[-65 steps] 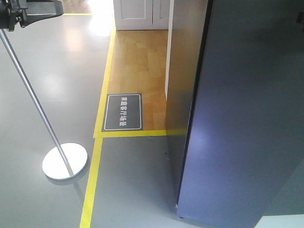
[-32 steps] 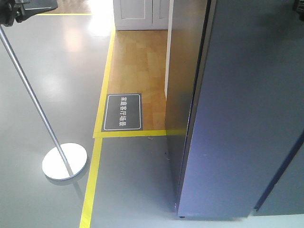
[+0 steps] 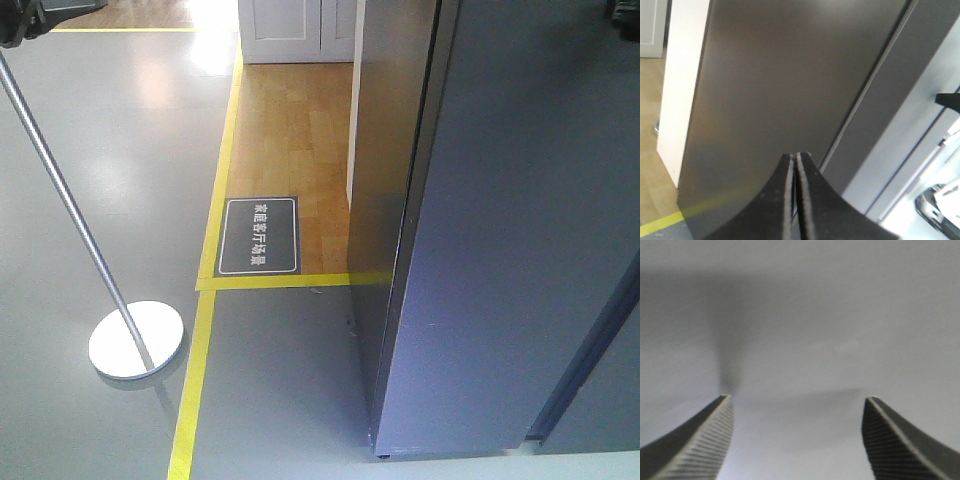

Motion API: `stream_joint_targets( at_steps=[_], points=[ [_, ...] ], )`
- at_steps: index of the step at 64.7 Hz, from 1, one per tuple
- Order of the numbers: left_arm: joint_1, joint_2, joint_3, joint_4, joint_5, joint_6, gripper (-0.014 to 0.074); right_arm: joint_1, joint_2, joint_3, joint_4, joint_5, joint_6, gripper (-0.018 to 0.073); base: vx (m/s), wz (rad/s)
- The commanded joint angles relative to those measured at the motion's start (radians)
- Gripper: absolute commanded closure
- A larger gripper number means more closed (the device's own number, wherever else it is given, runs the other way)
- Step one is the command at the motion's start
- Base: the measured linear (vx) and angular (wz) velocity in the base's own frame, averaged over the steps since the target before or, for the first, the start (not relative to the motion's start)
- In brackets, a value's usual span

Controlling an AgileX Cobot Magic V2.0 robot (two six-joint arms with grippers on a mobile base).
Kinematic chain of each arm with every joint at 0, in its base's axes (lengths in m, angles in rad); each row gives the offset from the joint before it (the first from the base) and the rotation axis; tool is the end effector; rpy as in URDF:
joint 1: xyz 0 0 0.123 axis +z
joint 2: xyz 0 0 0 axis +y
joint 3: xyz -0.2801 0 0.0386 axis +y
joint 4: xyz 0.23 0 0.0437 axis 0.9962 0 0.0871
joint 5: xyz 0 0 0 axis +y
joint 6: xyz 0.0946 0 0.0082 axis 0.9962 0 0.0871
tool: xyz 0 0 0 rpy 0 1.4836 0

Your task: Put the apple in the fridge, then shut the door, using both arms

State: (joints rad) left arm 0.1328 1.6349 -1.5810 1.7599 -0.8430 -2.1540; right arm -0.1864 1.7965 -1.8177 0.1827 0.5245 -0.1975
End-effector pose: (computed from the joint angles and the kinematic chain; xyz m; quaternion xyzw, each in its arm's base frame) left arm 0.3582 -0.0224 0.4201 0.0993 0.7411 -0.3555 0.5609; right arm 0.4105 -0.0686 0.3983 0.0366 0.8346 -0.0238 0.5491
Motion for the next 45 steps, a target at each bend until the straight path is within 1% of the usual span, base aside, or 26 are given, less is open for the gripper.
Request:
stream_joint_targets(
  at_steps=[1, 6, 10, 11, 18, 21, 29, 34, 37, 45],
  points=[
    [0.001, -0.046, -0.028, 0.002, -0.036, -0.005, 0.0599, 0.015, -0.129, -0.034, 0.033, 0.027, -0.064, 0.0119, 0.0, 0.0],
    [0.001, -0.046, -0.028, -0.026, -0.096, -0.005, 0.0599, 0.03, -0.191, -0.034, 0.087, 0.112, -0.108, 0.0206, 0.0, 0.0],
    [-0.003, -0.046, -0.028, -0.042, -0.133, -0.005, 0.0599, 0.047, -0.242, -0.034, 0.157, 0.181, -0.162, 0.0306, 0.0, 0.0],
    [-0.003, -0.046, -0.028, -0.044, -0.142, -0.005, 0.0601, 0.049, -0.254, -0.033, 0.165, 0.188, -0.17, 0.0318, 0.0, 0.0],
    [-0.003, -0.046, -0.028, -0.064, -0.208, -0.005, 0.0603, 0.085, -0.334, -0.027, 0.28, 0.274, -0.308, 0.0496, 0.0, 0.0],
    [-0.003, -0.046, -0.028, -0.066, -0.259, -0.005, 0.0604, 0.1, -0.358, -0.027, 0.323, 0.32, -0.362, 0.0571, 0.0, 0.0],
    [-0.004, -0.05, -0.01, -0.069, -0.376, -0.005, 0.0604, 0.131, -0.406, -0.027, 0.452, 0.446, -0.435, 0.0569, 0.0, 0.0],
    [-0.014, -0.061, 0.027, -0.085, -0.431, -0.005, 0.0604, 0.149, -0.426, -0.027, 0.5, 0.512, -0.467, 0.0566, 0.0, 0.0],
    [-0.021, -0.08, 0.058, -0.083, -0.435, -0.005, 0.0604, 0.161, -0.436, -0.027, 0.507, 0.535, -0.476, 0.0565, 0.0, 0.0],
    [-0.054, -0.152, 0.192, -0.08, -0.37, -0.005, 0.0604, 0.188, -0.46, -0.027, 0.501, 0.555, -0.482, 0.0565, 0.0, 0.0]
  ],
)
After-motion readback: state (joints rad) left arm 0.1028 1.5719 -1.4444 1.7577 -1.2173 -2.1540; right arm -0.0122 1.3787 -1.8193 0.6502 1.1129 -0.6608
